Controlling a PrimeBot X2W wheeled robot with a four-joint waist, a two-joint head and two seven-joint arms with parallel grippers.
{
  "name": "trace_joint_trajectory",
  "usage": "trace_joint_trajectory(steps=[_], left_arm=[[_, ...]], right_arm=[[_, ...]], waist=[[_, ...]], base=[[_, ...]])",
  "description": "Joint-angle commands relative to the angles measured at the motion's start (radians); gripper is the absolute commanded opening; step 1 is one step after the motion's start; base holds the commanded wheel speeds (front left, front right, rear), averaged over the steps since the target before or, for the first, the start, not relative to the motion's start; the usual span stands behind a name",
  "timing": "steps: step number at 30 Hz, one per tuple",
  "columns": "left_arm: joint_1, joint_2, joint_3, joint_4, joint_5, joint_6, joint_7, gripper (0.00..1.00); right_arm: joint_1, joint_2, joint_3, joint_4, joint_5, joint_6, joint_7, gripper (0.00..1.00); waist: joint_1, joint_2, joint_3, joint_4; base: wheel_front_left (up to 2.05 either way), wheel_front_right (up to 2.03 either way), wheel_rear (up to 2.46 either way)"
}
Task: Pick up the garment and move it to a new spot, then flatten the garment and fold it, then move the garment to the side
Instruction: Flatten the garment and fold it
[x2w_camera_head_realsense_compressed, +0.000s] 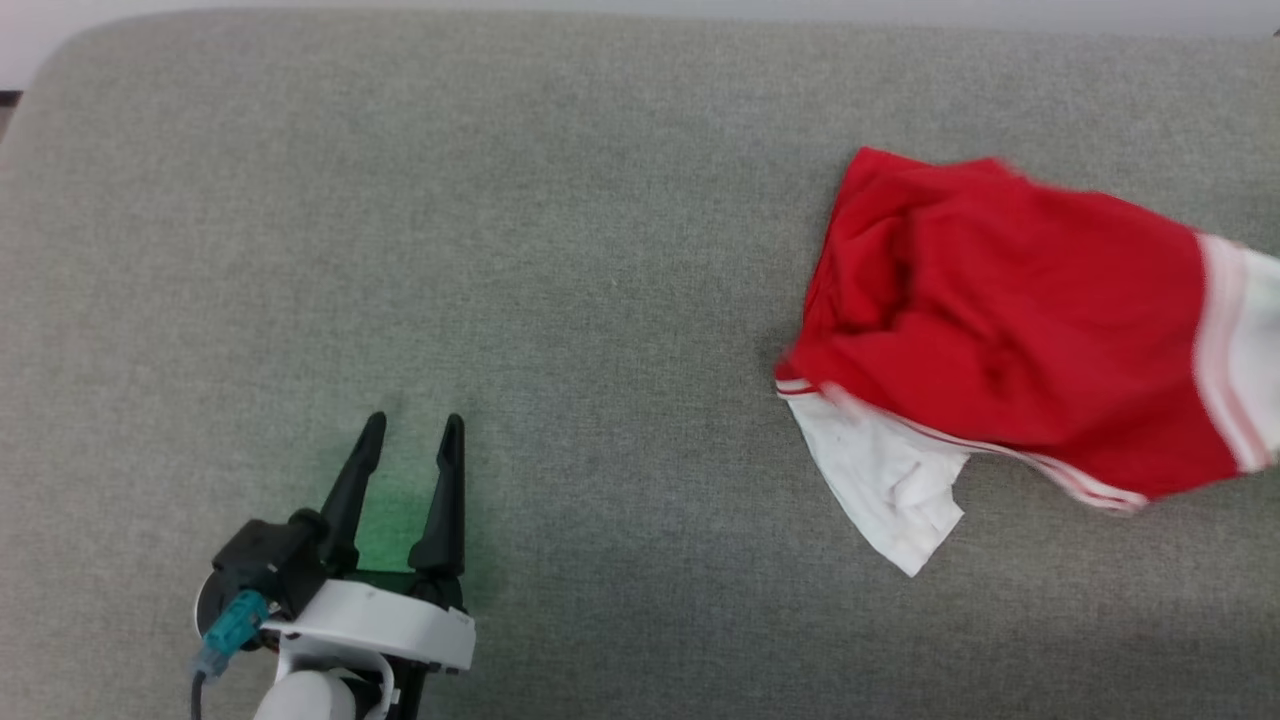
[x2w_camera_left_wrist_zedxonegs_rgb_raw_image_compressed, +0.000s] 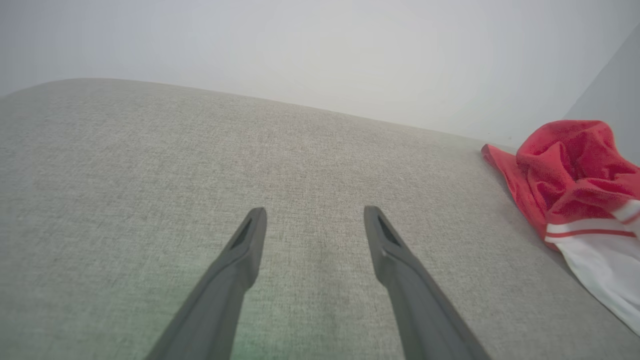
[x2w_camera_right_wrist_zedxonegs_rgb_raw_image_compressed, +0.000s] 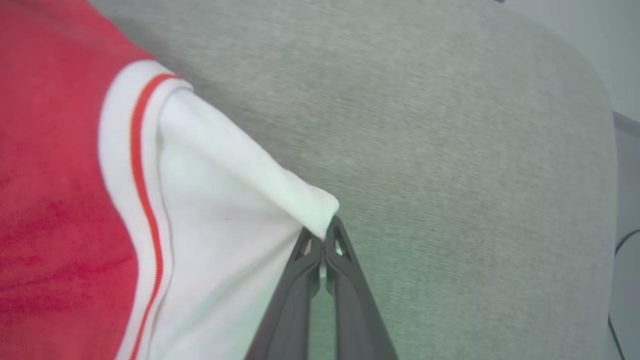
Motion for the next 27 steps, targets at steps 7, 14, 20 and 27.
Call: trace_joint_trajectory(steps=[7,14,20,27], left_arm=[[-0.019,0.009,-0.007,0.003,-0.010,-0.002,0.000,1.00],[-0.030,0.021,-0.013,0.011,-0.014,-0.002,0.000,1.00],[-0.042,0.034,-0.029,0.020,-0.013,-0.002,0.000,1.00],[-0.088,0.086,-0.091,0.031,-0.036,-0.002,0.000,1.00]], right_arm=[[0.025,-0.023,-0.136,0.157,-0.080,-0.002,-0.071,0.00],[-0.032,-0.001,-0.325,0.353,-0.303,-0.002,-0.164,0.00],[-0.070,0.087,-0.464,0.432,-0.486,-0.002,-0.209,0.00],[-0.034,0.153,-0.572,0.378,-0.567,-0.002,-0.309,1.00]], waist=[[0.0000,0.0000,0.023,0.002],[0.0000,0.0000,0.031,0.002],[0.0000,0.0000,0.028,-0.005],[0.0000,0.0000,0.010,-0.020]], base=[[0.00,0.00,0.00],[0.00,0.00,0.00],[0.00,0.00,0.00],[0.00,0.00,0.00]])
